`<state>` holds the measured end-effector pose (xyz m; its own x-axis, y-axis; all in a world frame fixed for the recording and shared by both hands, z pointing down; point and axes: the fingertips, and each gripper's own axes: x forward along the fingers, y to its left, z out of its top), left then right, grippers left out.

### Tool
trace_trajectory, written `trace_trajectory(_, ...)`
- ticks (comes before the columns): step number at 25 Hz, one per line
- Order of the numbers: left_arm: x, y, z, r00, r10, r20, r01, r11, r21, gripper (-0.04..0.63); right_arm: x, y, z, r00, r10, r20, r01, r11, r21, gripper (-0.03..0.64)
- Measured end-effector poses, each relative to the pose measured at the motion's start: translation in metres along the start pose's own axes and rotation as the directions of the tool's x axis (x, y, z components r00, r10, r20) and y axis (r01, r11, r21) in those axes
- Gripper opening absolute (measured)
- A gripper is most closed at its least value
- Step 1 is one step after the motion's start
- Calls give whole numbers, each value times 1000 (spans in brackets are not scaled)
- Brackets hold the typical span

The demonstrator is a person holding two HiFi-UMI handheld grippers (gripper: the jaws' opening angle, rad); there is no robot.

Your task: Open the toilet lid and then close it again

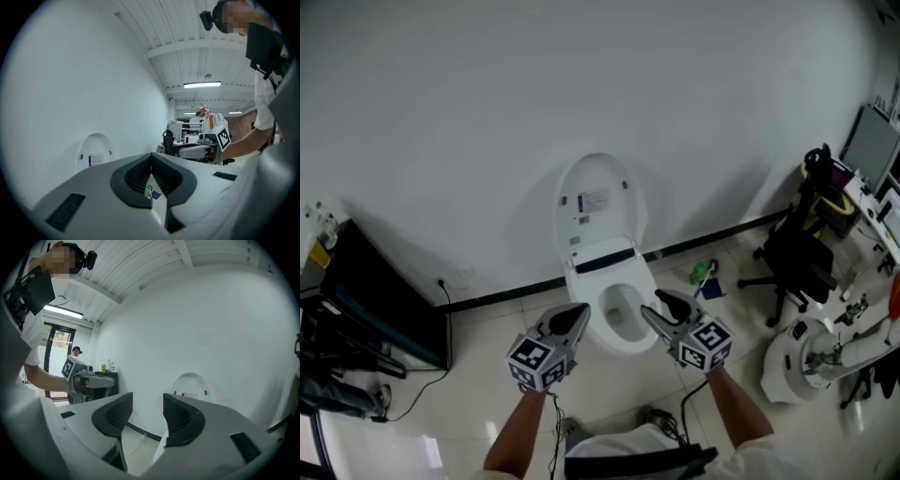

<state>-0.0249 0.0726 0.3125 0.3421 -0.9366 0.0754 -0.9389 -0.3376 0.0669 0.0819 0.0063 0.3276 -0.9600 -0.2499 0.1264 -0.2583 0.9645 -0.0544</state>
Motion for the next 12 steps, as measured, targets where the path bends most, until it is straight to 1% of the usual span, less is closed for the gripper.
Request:
trace_trajectory(3,0,-3,4,999,1,33,0,1000,-23,0,1,2,-1,1000,14,2,-14,1000,2,204)
trace_trajectory(5,3,-3,9,999,-2,49,3,1000,-19,0,3,-1,4,1000,18,11,-18,1000,-8,204)
trace_trajectory(8,10,-5,14,999,-8,49,9,1000,-12,0,0,-7,14,1000,8,23,-7,1000,-12,204)
trace_trajectory(12,22,-12,14,999,-2,37,3,1000,-15,0,-9,-13,16,999,36,25,-36,999,-37,204)
